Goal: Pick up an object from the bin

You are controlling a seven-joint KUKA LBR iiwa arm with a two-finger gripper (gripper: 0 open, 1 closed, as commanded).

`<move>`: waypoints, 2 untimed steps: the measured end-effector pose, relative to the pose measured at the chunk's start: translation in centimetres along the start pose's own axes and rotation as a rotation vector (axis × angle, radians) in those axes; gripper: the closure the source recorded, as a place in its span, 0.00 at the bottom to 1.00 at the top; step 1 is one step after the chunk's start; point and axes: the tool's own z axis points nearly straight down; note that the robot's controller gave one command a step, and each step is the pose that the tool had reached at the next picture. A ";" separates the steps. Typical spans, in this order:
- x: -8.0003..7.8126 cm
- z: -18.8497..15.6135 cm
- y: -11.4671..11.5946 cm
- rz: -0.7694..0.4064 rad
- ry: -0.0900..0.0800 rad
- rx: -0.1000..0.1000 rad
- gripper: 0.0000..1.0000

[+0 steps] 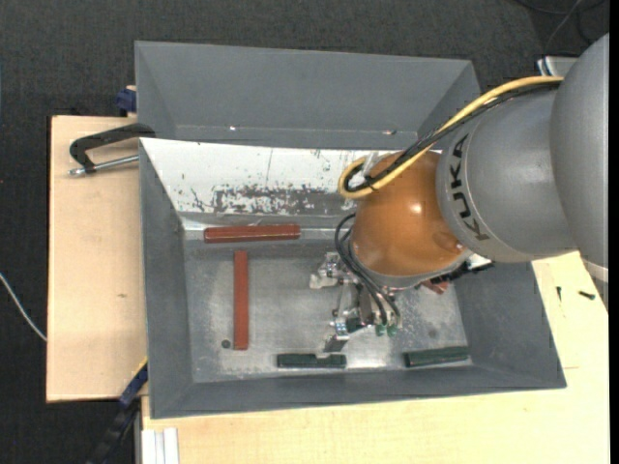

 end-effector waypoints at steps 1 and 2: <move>0.4 -1.3 -1.5 -0.057 0.006 0.000 0.00; 0.7 -0.4 -4.6 -0.085 0.004 0.002 0.00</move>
Offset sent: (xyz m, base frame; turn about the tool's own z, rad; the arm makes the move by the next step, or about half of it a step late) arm -0.0099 -0.0515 -0.0020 -0.0852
